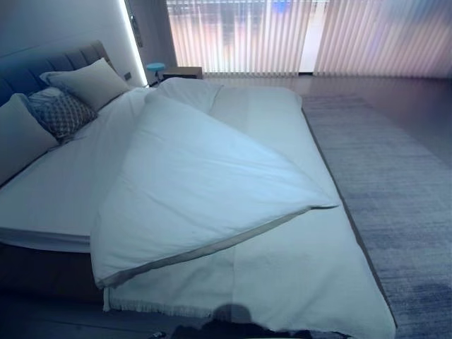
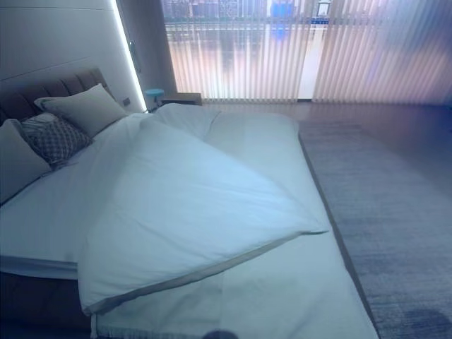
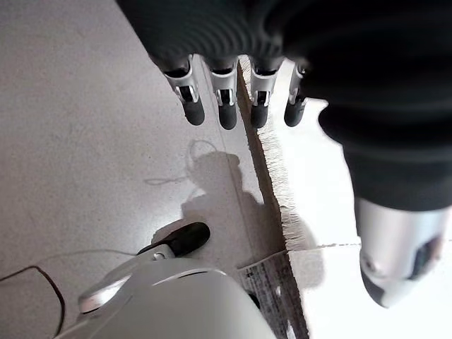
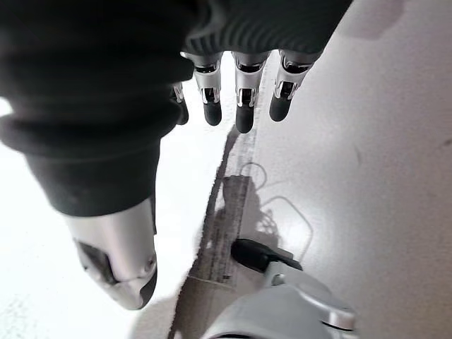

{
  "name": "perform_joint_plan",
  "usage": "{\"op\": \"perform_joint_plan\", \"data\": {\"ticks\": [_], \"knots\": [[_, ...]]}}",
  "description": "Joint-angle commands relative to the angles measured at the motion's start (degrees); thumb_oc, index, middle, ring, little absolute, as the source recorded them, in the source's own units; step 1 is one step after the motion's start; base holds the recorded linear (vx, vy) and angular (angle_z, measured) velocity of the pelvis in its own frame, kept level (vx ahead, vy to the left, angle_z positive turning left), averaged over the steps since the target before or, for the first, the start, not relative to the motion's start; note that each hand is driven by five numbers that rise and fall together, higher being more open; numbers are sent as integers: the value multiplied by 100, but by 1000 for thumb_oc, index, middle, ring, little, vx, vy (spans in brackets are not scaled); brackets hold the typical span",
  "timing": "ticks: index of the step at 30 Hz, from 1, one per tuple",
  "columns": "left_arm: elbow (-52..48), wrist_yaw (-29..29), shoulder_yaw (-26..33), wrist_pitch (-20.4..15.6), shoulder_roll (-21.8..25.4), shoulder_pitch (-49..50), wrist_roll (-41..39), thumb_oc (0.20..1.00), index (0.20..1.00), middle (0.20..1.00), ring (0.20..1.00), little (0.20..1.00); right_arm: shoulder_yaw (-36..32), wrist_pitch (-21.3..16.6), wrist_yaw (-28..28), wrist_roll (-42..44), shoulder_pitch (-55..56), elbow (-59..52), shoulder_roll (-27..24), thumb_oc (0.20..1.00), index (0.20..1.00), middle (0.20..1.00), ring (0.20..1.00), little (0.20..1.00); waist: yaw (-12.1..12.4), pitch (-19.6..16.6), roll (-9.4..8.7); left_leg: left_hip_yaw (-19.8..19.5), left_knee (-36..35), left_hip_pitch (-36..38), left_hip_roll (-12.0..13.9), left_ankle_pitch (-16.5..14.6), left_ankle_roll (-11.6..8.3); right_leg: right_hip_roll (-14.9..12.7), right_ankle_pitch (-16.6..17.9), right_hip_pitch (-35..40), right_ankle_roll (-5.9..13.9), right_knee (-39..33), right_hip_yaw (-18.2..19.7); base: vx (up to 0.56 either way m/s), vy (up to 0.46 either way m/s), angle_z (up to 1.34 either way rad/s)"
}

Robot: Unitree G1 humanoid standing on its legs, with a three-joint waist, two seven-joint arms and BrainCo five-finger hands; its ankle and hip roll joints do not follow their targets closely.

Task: Make the bed

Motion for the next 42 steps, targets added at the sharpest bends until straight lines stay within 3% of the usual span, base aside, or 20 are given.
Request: {"op": "perform_joint_plan", "data": {"ticks": [1, 27, 36, 40, 42], "knots": [[119, 1, 2, -79, -54, -218, -67, 1000, 1000, 1000, 1000, 1000, 199, -42, 0, -35, -178, 202, -16, 1000, 1000, 1000, 1000, 1000, -13, -51, -134, -118, 27, -198, -210, -9, -62, -272, -411, 341, 652, 167, 147, 0, 0, 0], [256, 64, 196, -39, -128, -154, -267, 1000, 1000, 1000, 1000, 1000, 226, -49, -14, -60, -204, 181, -3, 1000, 1000, 1000, 1000, 1000, 59, -15, -145, -60, 27, -200, -181, -4, -54, -263, -364, 341, 675, 89, 111, 0, 0, 0], [181, 73, 351, -87, -37, -299, -537, 1000, 1000, 1000, 1000, 1000, 109, -96, -54, 212, -456, 18, -53, 1000, 1000, 1000, 1000, 1000, 163, 197, -218, -50, 631, -625, -281, -275, 155, -414, -463, -122, 745, 704, 243, -19, 72, -6], [120, 116, 455, -126, 86, -422, -669, 1000, 1000, 1000, 1000, 1000, -76, -161, -84, 675, -669, -193, -38, 1000, 1000, 1000, 1000, 1000, 152, 322, -182, -39, 662, -654, -344, -344, 274, -487, -463, -594, 870, 1482, 391, 2, 167, -17], [34, 148, 477, -154, 162, -501, -775, 1000, 1000, 1000, 1000, 1000, -83, -193, -107, 864, -804, -339, -26, 1000, 1000, 1000, 1000, 1000, 117, 474, -160, -36, 713, -683, -335, -335, 302, -511, -291, -900, 872, 1928, 410, -28, 143, -40]]}}
